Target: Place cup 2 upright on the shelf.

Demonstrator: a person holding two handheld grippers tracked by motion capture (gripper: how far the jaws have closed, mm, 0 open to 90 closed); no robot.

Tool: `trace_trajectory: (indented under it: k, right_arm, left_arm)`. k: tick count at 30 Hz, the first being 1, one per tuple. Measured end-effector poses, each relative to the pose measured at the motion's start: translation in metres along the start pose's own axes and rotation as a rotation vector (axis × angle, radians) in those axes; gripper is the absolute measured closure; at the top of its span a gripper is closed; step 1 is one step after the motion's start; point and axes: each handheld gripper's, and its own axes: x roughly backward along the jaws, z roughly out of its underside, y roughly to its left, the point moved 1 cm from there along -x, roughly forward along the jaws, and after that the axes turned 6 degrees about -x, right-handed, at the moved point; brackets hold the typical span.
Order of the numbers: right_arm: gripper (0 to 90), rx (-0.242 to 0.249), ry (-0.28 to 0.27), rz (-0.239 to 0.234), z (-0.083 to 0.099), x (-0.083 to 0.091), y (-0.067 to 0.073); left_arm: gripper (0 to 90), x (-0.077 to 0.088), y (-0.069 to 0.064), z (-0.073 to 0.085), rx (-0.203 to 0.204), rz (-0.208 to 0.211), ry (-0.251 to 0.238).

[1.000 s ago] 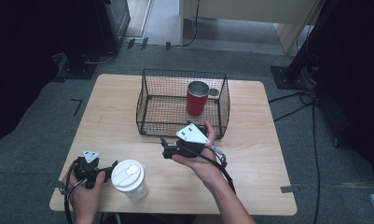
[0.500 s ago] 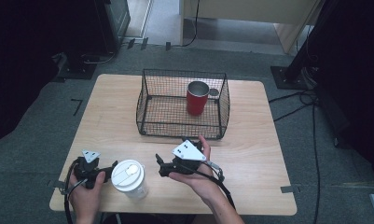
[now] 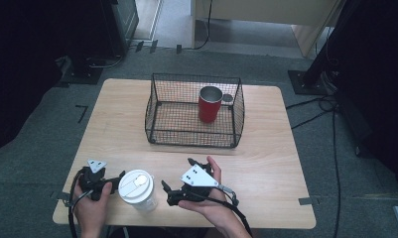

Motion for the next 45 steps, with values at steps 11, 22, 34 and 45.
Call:
trace_trajectory:
  k: [11,22,34,45]
  right_arm:
    - [0.0,0.001,0.013,-0.078,0.014,0.002,0.015]
    - [0.0,0.023,0.012,-0.142,0.015,0.004,0.030]
    - [0.0,0.029,0.005,-0.190,0.013,-0.002,0.045]
    - [0.0,0.030,-0.012,-0.223,0.009,-0.013,0.060]
  left_arm:
    - [0.0,0.000,0.000,0.000,0.000,0.000,0.000]
    - [0.0,0.000,0.000,0.000,0.000,0.000,0.000]
    - [0.0,0.000,0.000,0.000,-0.002,0.000,0.000]
    - [0.0,0.000,0.000,0.000,-0.002,0.000,0.000]
